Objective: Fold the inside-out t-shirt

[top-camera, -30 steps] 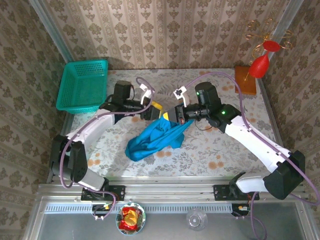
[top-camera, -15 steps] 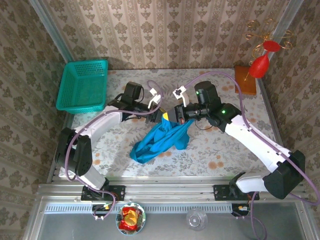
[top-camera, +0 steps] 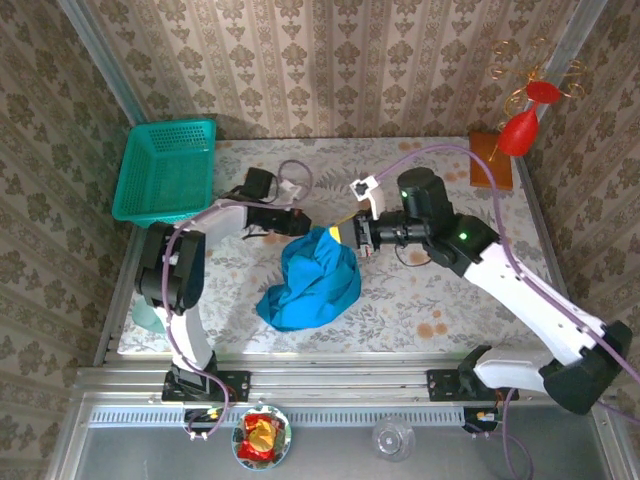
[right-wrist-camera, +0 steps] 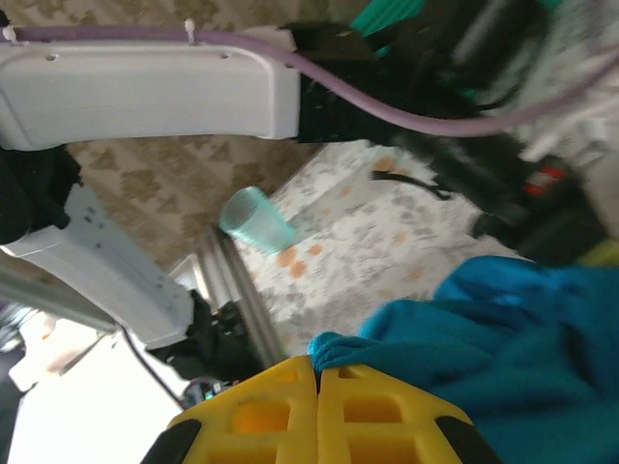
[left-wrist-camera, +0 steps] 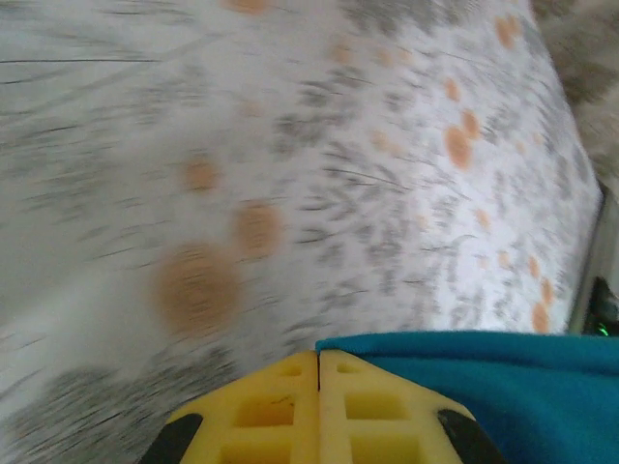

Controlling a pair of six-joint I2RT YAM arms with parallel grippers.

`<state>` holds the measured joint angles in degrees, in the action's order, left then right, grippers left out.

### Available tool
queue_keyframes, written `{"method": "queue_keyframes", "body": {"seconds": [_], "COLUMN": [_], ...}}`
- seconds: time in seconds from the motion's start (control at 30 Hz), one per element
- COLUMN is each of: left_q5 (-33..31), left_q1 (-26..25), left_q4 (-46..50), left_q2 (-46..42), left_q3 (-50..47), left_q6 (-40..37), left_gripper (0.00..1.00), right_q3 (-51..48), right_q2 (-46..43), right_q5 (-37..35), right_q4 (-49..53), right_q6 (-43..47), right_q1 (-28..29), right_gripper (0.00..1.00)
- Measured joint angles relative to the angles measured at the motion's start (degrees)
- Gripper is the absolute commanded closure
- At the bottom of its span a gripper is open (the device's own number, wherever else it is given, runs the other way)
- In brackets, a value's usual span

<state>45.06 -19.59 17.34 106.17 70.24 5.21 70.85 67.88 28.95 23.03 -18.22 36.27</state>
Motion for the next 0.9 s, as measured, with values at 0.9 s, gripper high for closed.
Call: {"method": "queue_keyframes", "body": {"seconds": [0.9], "left_q5": [-10.0], "left_q1": [10.6], "left_q4": [-10.0], "left_q2": [-21.4], "left_q3": [-14.3], "left_q6": [8.3], "left_gripper": [0.63], "right_q3": [-13.1], "right_q2": [-10.0], "right_q5": [-28.2], "right_q4": [12.0], "right_q6": [-8.8], "right_q1": [-15.8], "right_gripper": [1.00]}}
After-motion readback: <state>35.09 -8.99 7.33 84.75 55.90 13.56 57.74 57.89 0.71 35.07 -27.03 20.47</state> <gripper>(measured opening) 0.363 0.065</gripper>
